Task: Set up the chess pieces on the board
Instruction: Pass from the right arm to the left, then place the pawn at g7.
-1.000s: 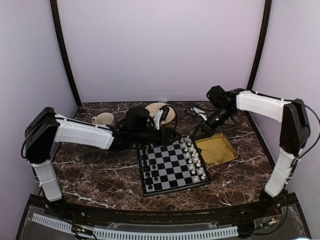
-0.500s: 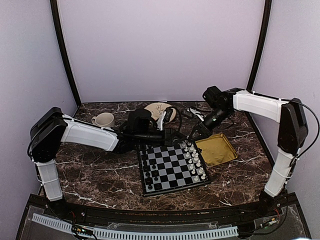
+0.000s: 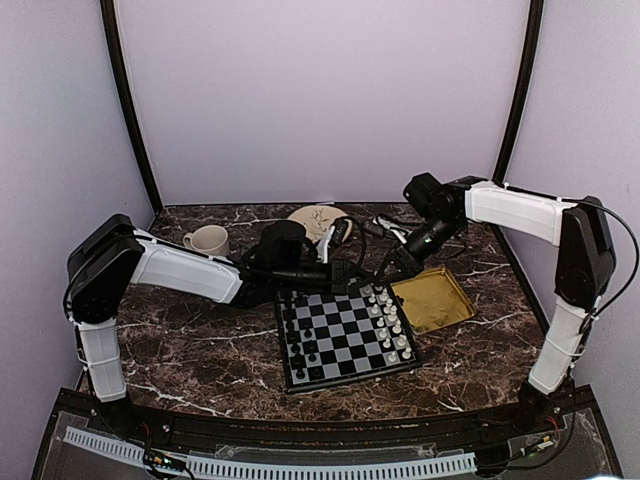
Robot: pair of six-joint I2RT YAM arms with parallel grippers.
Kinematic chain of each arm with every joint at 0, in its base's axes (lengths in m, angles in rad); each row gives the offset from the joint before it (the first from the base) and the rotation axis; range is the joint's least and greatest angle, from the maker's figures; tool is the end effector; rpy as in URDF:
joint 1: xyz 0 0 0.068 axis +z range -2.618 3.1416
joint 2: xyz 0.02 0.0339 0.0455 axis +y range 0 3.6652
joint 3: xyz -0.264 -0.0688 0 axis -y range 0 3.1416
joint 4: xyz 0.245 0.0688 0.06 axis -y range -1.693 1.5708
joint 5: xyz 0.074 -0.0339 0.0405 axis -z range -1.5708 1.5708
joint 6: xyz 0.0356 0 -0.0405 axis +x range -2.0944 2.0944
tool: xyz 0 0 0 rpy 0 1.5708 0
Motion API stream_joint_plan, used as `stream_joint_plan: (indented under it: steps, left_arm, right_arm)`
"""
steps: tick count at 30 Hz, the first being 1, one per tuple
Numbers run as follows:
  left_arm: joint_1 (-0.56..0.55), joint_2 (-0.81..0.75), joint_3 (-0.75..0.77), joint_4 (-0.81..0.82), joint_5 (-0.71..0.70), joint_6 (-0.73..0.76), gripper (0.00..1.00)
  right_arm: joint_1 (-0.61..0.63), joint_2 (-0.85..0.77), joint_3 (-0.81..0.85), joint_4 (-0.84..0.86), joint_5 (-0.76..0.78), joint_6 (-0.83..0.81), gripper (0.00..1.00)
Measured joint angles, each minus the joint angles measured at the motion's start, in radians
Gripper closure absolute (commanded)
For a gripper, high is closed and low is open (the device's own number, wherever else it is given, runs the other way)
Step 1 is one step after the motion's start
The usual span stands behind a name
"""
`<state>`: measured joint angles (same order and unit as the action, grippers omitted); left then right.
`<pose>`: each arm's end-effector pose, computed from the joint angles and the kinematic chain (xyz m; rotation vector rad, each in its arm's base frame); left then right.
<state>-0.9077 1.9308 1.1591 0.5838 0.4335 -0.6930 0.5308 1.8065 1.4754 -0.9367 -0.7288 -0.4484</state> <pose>0.2559 -0.3519 0.2129 0.5717 1.9322 -1.4816 0.3009 0.2041 0.2513 -1.4028 2.2996 1.0418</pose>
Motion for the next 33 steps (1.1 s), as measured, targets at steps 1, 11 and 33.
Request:
stream_joint_plan:
  steps: [1, 11, 33]
  left_arm:
    - [0.0, 0.001, 0.0, 0.002, 0.001, 0.0, 0.77]
    - [0.0, 0.008, 0.003, 0.013, 0.012, -0.003, 0.89]
    - [0.023, -0.092, 0.014, -0.277, -0.044, 0.227, 0.93]
  right_arm:
    - [0.0, 0.0, 0.0, 0.0, -0.001, 0.0, 0.87]
    - [0.004, 0.0, 0.0, -0.007, -0.008, -0.003, 0.87]
    - [-0.049, -0.186, -0.124, 0.005, -0.021, -0.061, 0.58]
